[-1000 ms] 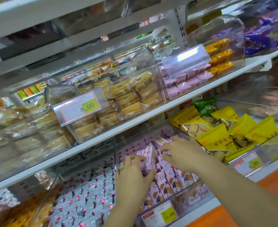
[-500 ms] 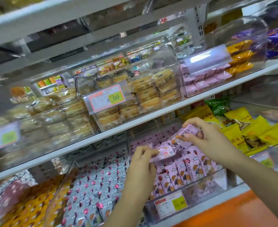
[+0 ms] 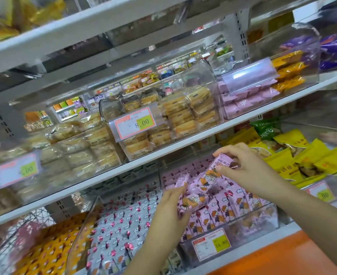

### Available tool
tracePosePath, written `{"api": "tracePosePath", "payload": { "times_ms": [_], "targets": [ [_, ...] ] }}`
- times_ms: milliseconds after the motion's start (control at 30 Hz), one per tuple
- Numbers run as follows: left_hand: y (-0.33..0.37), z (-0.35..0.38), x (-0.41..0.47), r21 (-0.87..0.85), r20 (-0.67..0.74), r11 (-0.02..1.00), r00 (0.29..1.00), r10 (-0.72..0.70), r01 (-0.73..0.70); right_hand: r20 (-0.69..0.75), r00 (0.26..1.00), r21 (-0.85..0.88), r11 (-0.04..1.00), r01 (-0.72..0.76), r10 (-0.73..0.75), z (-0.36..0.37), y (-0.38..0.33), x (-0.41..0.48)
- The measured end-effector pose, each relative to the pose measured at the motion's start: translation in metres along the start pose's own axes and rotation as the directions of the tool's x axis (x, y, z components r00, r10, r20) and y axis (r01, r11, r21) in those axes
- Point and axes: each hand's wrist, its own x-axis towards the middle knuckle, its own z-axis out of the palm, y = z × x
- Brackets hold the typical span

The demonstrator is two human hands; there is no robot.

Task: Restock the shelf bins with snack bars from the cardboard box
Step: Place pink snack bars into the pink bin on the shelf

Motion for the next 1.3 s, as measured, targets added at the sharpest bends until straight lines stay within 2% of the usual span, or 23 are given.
{"api": "tracePosePath", "payload": {
  "times_ms": [67,167,200,267,333,367,467,533,600,733,867,1033,1200,1300],
  "targets": [
    [0.002,-0.001,0.0,0.075,0.033,0.997,0.999,-0.028,0.026,-0.021,1.0,0.015,1.0,-0.01,0.01,0.004,0.0,0.0],
    [0.006,0.0,-0.002,0.17,0.002,0.984,0.998,-0.056,0.055,0.006,0.999,0.011,0.999,-0.045,0.045,0.009,-0.001,-0.004],
    [0.007,0.001,-0.003,0.189,-0.021,0.979,0.997,-0.072,0.074,0.04,0.997,-0.048,0.997,-0.057,0.059,0.011,-0.002,-0.007],
    [0.01,0.003,-0.005,0.247,-0.047,0.964,0.995,-0.091,0.1,0.126,0.99,-0.324,0.946,-0.018,0.062,0.016,-0.001,-0.012],
    [0.014,0.005,-0.006,0.313,-0.05,0.942,0.993,-0.111,0.121,0.196,0.98,-0.587,0.805,0.084,0.041,0.023,0.002,-0.016],
    [0.015,0.006,-0.007,0.318,-0.052,0.94,0.992,-0.116,0.127,0.225,0.973,-0.647,0.755,0.107,0.055,0.025,0.002,-0.017],
    [0.023,0.007,-0.007,0.268,-0.03,0.953,0.99,-0.138,0.141,0.27,0.96,-0.704,0.696,0.142,0.077,0.03,0.004,-0.018],
    [0.028,0.008,-0.006,0.272,-0.012,0.954,0.991,-0.13,0.128,0.263,0.962,-0.706,0.695,0.138,0.076,0.033,0.005,-0.017],
    [0.028,0.01,-0.003,0.254,-0.019,0.96,0.993,-0.117,0.118,0.244,0.967,-0.66,0.743,0.115,0.067,0.032,0.01,-0.014],
    [0.029,0.008,0.005,0.089,0.08,0.984,0.984,-0.161,0.154,0.292,0.947,-0.565,0.823,0.06,0.131,0.02,0.011,-0.009],
    [0.032,0.014,0.014,-0.049,0.171,0.983,0.971,-0.165,0.175,0.365,0.917,-0.566,0.82,0.079,0.163,0.014,0.015,-0.008],
    [0.036,0.027,0.028,-0.073,0.186,0.979,0.967,-0.174,0.191,0.379,0.916,-0.557,0.823,0.115,0.129,0.015,0.027,-0.007],
    [0.04,0.034,0.028,-0.073,0.18,0.989,0.977,-0.112,0.127,0.377,0.92,-0.49,0.866,0.099,0.109,0.011,0.03,-0.007],
    [0.032,0.033,0.023,-0.129,0.208,0.984,0.974,-0.094,0.123,0.413,0.902,-0.427,0.901,0.07,0.125,0.004,0.028,-0.006]
  ]
}}
